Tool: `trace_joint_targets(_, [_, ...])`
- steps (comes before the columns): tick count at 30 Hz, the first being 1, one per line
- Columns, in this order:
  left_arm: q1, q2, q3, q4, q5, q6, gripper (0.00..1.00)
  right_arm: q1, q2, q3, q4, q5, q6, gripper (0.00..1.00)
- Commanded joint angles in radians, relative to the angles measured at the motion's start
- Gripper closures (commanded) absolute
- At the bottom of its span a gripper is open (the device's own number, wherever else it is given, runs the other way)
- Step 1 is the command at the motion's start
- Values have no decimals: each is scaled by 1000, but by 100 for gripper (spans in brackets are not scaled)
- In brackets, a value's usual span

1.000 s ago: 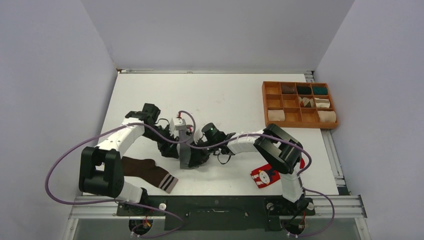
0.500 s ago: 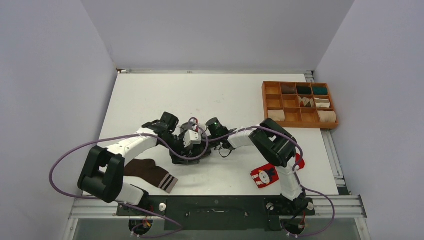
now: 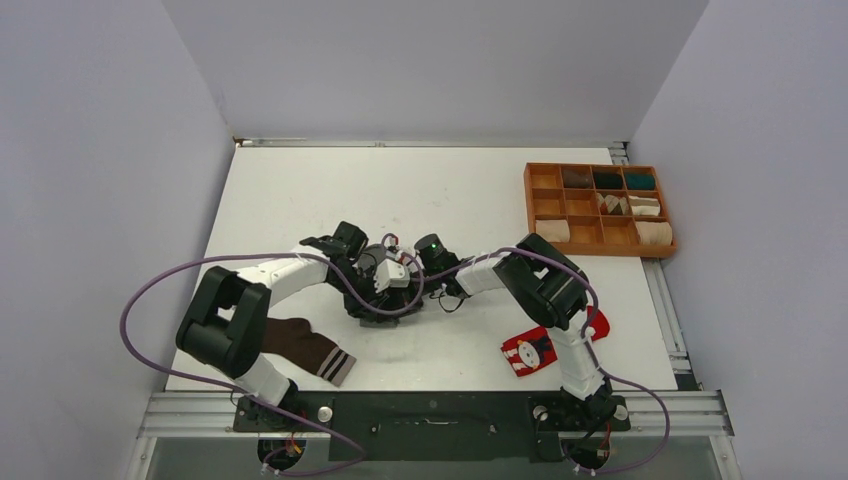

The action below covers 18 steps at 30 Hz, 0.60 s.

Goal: Roll the socks
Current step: Roll the sock at the center of the board.

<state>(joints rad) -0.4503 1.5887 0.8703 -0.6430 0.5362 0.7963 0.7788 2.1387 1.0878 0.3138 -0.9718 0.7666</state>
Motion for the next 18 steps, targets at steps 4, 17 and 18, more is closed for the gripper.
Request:
trace_joint_targets(4, [-1,53,41,-165,-23,32,79,-29,2,-2,45,61,-17,95])
trace_joint_targets(17, [43,-39,148,-182,59,-35,57,-42,-19,-29,103,70,36,95])
trace_joint_targets(18, [53,-55,160,-188,75,-33,57,-41,-25,-38,107,69,39,95])
